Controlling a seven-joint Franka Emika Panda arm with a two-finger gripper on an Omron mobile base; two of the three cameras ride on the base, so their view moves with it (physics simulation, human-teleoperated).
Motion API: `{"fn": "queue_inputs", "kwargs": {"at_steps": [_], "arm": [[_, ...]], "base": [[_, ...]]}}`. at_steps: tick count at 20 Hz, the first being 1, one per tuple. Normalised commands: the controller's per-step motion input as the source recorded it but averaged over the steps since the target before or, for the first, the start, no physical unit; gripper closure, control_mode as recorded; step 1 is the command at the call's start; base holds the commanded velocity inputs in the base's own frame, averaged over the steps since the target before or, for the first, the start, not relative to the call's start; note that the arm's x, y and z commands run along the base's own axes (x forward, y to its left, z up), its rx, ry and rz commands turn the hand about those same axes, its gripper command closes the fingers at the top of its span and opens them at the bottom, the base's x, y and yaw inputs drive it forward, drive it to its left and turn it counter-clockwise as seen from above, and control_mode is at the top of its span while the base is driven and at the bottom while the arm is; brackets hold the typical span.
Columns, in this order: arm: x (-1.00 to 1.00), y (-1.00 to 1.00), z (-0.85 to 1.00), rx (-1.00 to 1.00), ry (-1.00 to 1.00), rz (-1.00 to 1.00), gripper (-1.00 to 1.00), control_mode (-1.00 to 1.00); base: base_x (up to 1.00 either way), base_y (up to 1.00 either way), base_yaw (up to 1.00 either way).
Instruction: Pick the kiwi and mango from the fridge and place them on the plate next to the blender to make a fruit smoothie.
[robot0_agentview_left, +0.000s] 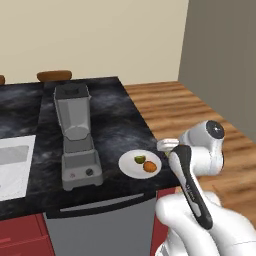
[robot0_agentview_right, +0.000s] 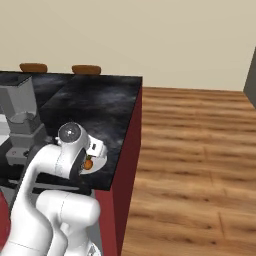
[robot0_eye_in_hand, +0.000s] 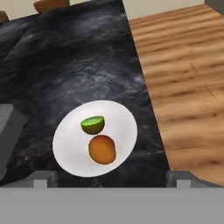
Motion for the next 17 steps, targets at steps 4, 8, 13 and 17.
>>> {"fn": "queue_inputs", "kwargs": {"at_steps": [4,8,13,17], "arm": [[-1.0,-0.33,0.99,0.01,-0.51,-0.02,-1.0,-1.0],[-1.0,-0.24,1.0,0.0,-0.45,-0.05,-1.0,-1.0],[-0.61,-0.06,1.0,0.0,-0.38,-0.01,-1.0,-1.0],[-0.21,0.06,0.3,0.0,-0.21,0.03,-1.0,-1.0]], "base": [[0.0,0.0,0.0],[0.0,0.0,0.0],[0.0,0.0,0.0],[0.0,0.0,0.0]]}}
